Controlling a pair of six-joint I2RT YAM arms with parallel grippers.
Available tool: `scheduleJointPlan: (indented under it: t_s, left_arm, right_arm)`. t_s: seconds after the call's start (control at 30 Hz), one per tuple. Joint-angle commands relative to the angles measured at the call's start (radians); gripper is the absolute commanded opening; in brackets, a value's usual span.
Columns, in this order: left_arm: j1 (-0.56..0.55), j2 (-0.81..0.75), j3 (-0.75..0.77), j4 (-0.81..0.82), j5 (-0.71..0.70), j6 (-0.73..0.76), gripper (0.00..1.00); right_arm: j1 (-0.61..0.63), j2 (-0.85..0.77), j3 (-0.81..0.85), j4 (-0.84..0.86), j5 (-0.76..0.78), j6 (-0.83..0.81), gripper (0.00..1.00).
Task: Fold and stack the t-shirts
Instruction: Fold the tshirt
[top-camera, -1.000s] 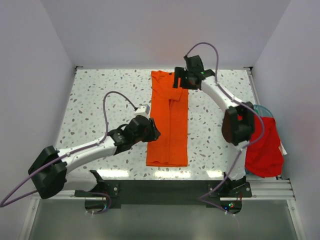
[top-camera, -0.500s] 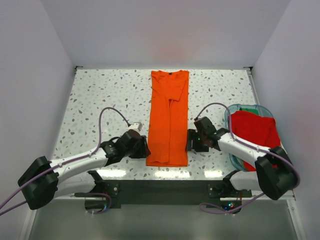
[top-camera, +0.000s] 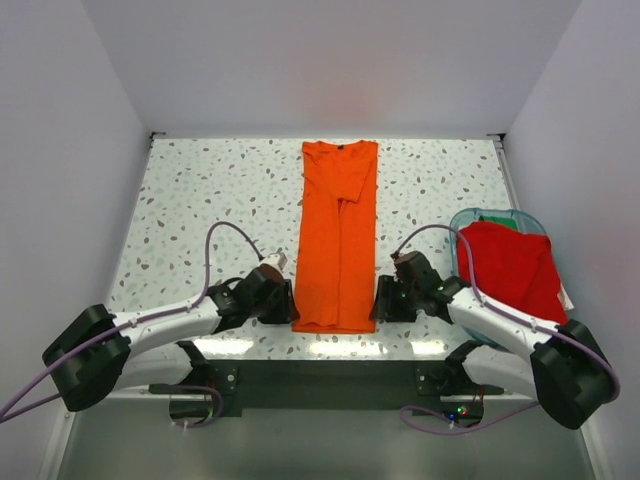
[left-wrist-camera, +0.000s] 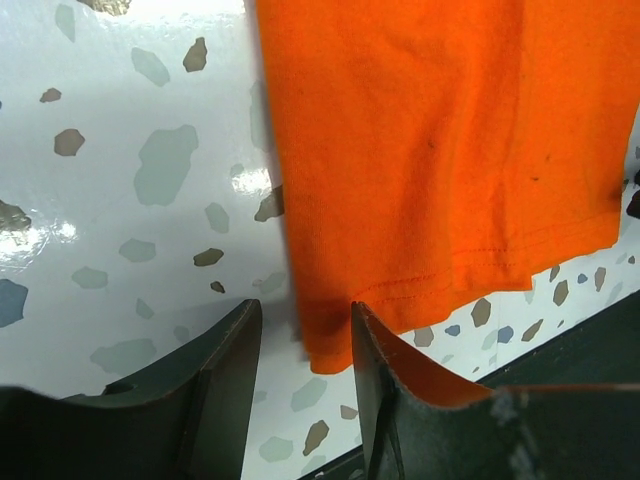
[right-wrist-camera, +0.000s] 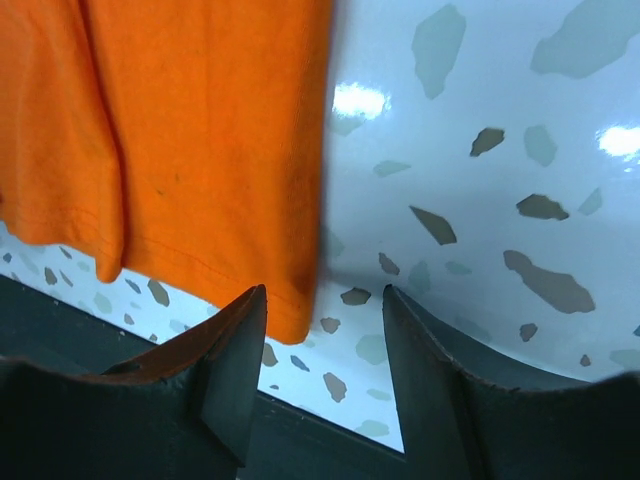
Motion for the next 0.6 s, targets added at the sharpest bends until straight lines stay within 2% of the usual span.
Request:
scheduleJointPlan:
  t_s: [0.0, 0.37, 0.53, 0.57]
  left_arm:
    - [-0.006, 0.018, -0.014, 0.048, 0.019, -0.021, 0.45]
    - [-0.009, 0.058, -0.032, 0.06, 0.066, -0.04, 0.34]
    - [-0.014, 0.059, -0.049, 0.078, 0.089, -0.047, 0.19]
    - [-0.015, 0.061, -0.052, 0.08, 0.089, -0.05, 0.15]
  right_arm:
    - [0.021, -0.025, -0.038, -0.003, -0.056, 0.036, 0.53]
    - [0.074, 0.047, -0.087, 0.033, -0.113, 0.047, 0.5]
    - [0.074, 0.087, -0.11, 0.071, -0.13, 0.054, 0.45]
    - [0.074, 0.09, -0.113, 0.073, -0.133, 0.054, 0.38]
